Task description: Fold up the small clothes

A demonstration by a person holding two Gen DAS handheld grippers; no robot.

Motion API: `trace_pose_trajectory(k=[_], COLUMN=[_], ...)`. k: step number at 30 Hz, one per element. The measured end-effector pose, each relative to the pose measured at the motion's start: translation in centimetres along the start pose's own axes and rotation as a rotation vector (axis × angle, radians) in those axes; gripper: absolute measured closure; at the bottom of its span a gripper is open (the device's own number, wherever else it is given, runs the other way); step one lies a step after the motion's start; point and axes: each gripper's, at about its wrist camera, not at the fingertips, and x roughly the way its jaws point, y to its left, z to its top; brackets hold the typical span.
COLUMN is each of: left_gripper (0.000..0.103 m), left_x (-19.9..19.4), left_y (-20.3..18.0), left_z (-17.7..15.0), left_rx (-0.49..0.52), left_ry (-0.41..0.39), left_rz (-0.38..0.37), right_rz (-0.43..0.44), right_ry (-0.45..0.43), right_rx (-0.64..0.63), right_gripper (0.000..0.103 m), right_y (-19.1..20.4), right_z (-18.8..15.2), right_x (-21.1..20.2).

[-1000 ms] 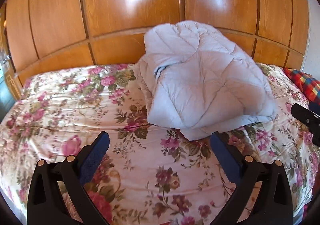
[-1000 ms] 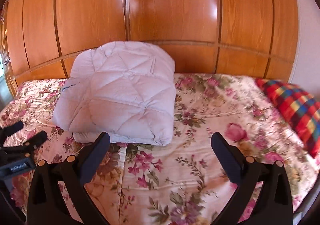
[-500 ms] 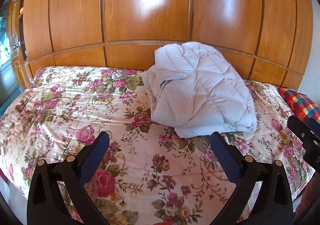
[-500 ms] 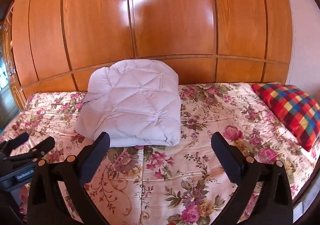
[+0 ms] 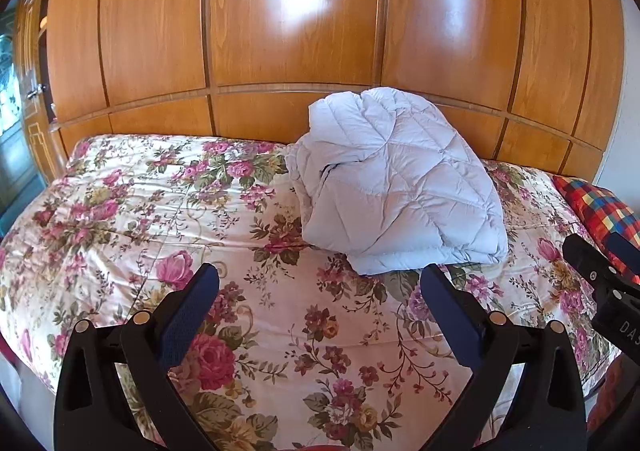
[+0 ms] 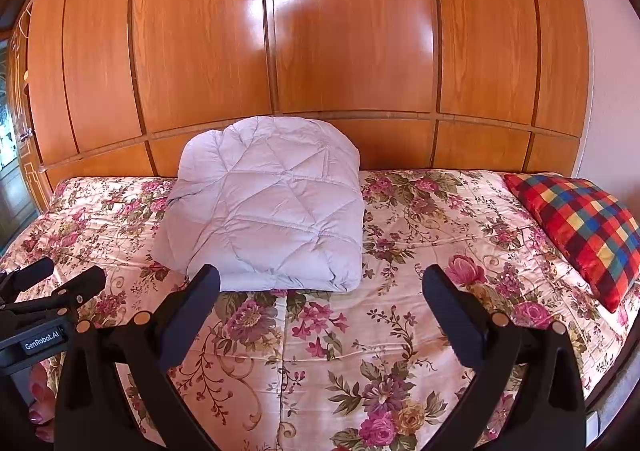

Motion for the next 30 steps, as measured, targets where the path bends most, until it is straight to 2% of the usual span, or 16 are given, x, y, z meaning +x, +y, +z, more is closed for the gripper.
trace_pose_trajectory(k=[30], left_gripper=[0.003], left_x=[0.57], left_y=[0.11], left_z=[-0.31], left_rx=[-0.01], left_ry=[0.03], left_rz=[-0.001], right_rz=[0.011], right_ry=[0.024], right_rx=[0.007], right_gripper=[0.002], right_y=[-0.05], right_z=[-0.16], right_x=[0.35])
